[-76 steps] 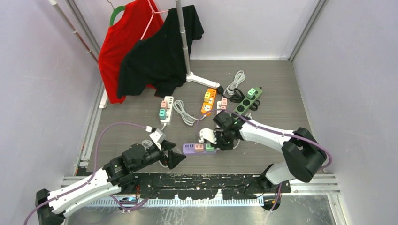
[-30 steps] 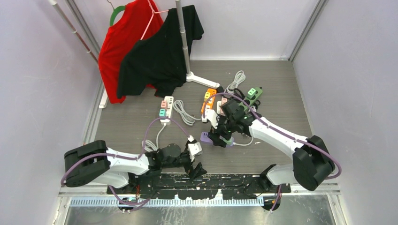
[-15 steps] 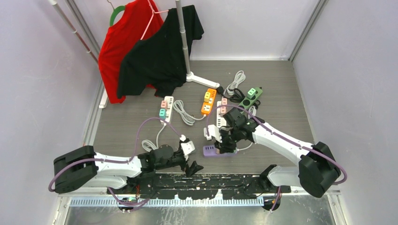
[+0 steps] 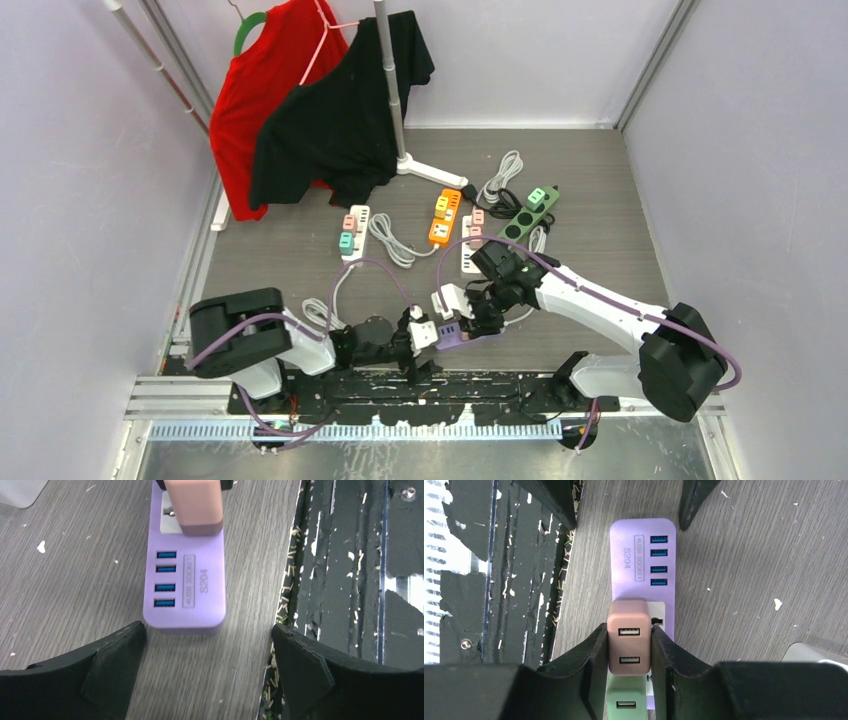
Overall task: Pull the plug off the socket
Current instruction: Move the socket to the center of the board, then remove the plug from the socket.
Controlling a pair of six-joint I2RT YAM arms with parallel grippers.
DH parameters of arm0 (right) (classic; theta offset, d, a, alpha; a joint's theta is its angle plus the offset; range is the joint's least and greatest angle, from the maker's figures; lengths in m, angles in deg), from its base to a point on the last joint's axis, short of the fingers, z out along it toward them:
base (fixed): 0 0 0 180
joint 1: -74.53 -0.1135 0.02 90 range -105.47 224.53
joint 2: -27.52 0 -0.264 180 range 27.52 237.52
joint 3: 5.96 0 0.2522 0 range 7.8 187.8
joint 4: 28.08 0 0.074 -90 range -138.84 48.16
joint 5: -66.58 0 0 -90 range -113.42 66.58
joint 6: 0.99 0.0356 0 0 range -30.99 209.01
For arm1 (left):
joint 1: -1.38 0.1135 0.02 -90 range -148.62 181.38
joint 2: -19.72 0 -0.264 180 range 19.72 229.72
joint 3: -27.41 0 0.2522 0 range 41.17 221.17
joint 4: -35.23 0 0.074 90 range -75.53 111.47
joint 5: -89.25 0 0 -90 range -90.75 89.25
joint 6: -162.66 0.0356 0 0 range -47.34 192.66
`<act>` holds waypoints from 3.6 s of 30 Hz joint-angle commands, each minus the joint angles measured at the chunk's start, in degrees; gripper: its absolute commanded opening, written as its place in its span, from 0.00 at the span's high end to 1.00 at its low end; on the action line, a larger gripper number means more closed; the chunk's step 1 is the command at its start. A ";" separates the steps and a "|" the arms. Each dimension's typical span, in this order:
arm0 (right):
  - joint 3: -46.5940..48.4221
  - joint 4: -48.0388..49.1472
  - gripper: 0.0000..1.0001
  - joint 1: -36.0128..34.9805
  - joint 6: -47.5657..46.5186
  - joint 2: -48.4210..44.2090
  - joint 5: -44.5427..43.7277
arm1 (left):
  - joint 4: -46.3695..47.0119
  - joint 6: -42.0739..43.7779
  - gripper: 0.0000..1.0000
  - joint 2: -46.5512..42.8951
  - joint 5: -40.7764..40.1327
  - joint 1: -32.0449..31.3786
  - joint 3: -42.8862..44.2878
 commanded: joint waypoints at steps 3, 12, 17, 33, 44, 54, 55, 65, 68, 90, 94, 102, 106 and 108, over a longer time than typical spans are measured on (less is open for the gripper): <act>-1.35 1.55 0.61 -0.72 -0.88 -0.38 -0.01 | 19.11 1.69 0.08 7.03 -5.27 -0.41 1.03; -1.17 0.92 0.57 -0.70 -1.01 -0.79 0.87 | 24.84 -0.26 0.29 14.50 -5.26 -0.34 3.71; -1.15 1.35 0.57 -0.70 -0.46 -0.83 0.42 | 29.74 -1.18 0.31 17.88 -6.47 -0.32 4.46; 2.85 -6.79 0.32 9.24 -1.21 -7.27 6.98 | 29.70 -1.12 0.69 20.69 -5.36 -0.28 6.02; 0.48 -10.92 0.20 16.07 -8.95 -11.62 9.75 | 29.69 -5.17 1.00 20.13 -4.88 -0.21 3.45; -2.56 0.24 0.00 10.29 -2.48 -8.62 3.70 | 27.20 -6.55 1.00 19.26 -5.91 -0.27 2.95; -2.90 0.56 0.00 9.88 -2.43 -8.47 3.86 | 25.97 -6.25 1.00 18.87 -5.97 -0.24 3.14; -1.82 2.86 0.40 4.41 -0.17 -3.62 1.06 | 13.57 -2.46 1.00 14.98 -6.28 -0.36 5.72; -2.27 2.69 0.54 4.29 -0.46 -4.60 1.96 | 13.52 -2.25 1.00 14.97 -6.17 -0.32 5.65; -2.80 -0.59 0.99 2.83 -5.84 -4.09 4.45 | 23.64 -4.35 0.30 17.43 -4.49 -0.32 6.35; -3.00 -0.69 0.99 3.00 -5.84 -4.23 4.53 | 24.76 -4.32 0.71 18.15 -4.72 -0.32 6.17; -2.07 5.36 0.99 2.55 2.32 -3.75 8.09 | 22.27 -4.09 1.00 18.28 -3.75 -0.32 6.72; -1.87 6.82 0.99 4.94 3.65 -4.65 2.28 | 22.13 -4.30 1.00 18.03 -4.04 -0.32 5.84; -2.81 4.32 0.99 7.18 -0.43 -6.53 0.76 | 22.29 -4.40 1.00 17.77 -4.38 -0.35 4.99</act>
